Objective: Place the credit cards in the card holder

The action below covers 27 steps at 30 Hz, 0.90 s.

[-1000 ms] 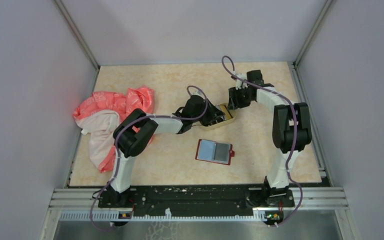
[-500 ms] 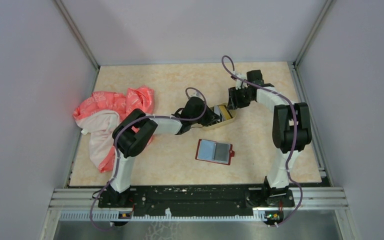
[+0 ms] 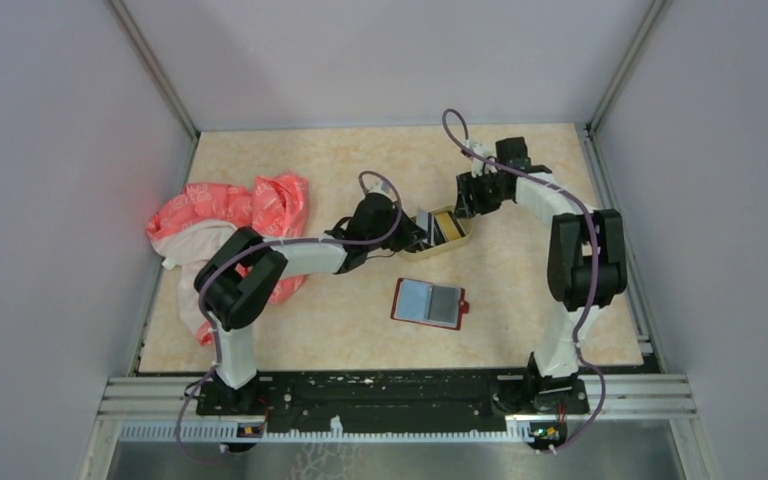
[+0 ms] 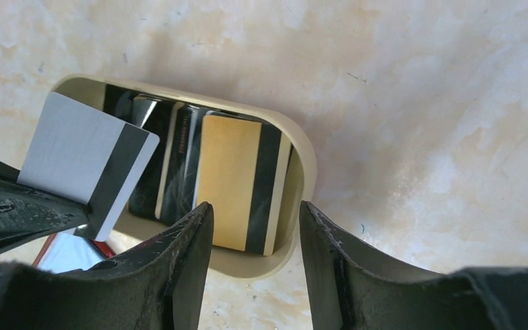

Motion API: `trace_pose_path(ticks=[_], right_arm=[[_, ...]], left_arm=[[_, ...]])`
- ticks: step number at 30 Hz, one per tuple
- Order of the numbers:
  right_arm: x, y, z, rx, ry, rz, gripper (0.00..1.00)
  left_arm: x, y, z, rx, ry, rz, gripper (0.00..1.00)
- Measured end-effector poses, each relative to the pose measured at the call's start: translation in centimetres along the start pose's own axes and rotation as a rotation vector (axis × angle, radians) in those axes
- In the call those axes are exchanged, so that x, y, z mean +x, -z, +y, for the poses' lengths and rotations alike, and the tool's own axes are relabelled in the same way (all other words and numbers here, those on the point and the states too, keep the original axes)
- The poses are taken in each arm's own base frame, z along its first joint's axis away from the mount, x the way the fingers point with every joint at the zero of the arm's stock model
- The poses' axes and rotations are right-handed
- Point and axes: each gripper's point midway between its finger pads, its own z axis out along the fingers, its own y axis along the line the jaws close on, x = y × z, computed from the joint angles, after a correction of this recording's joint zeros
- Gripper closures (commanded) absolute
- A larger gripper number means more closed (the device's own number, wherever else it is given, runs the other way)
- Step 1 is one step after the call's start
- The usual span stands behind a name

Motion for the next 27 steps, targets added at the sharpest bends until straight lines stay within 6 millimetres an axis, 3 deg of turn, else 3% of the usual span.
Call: trace_pose_path(ticks=[4,7,8,10,15,17,20,24,27], right_arm=[[-1.3,1.6,1.2,-0.035,0.061,-0.043,0.51],[-2.7,3.5,2.9,-0.082,0.132,-0.1,0.5],[-3.2,4.3,3.7,-0.107,0.164,-0.127,0.5],[-3.9,6.2,5.7,-0.165,0.22,-0.185,0.48],[-4.7,12.2,12.7,-0.4,0.4,-0.376,0.46],[-3.8,14.1,15.3,-0.503,0.472,-0.428,0.45],[-0.9,15.6,18.3,-0.648,0.533,-0.464,0.3],[3.9,15.2,20.5,-0.78,0.554,-0.458,0.27],[5.4,15.1,22.4,-0.865,0.583,-0.43,0.21]], left_arm=[[-0.3,2.4,-0.5,0.025,-0.065,-0.014,1.0],[0.0,5.5,-0.7,0.083,-0.134,-0.026,1.0],[0.5,7.5,-0.7,0.128,-0.17,-0.033,1.0],[1.0,9.0,-0.7,0.175,-0.206,-0.04,1.0],[4.1,15.5,-1.6,0.422,-0.37,-0.083,1.0],[5.7,17.8,-3.0,0.541,-0.436,-0.1,1.0],[7.7,20.8,-5.3,0.698,-0.521,-0.135,1.0],[8.5,23.6,-7.5,0.815,-0.582,-0.205,1.0],[7.8,24.9,-8.5,0.854,-0.601,-0.275,1.0]])
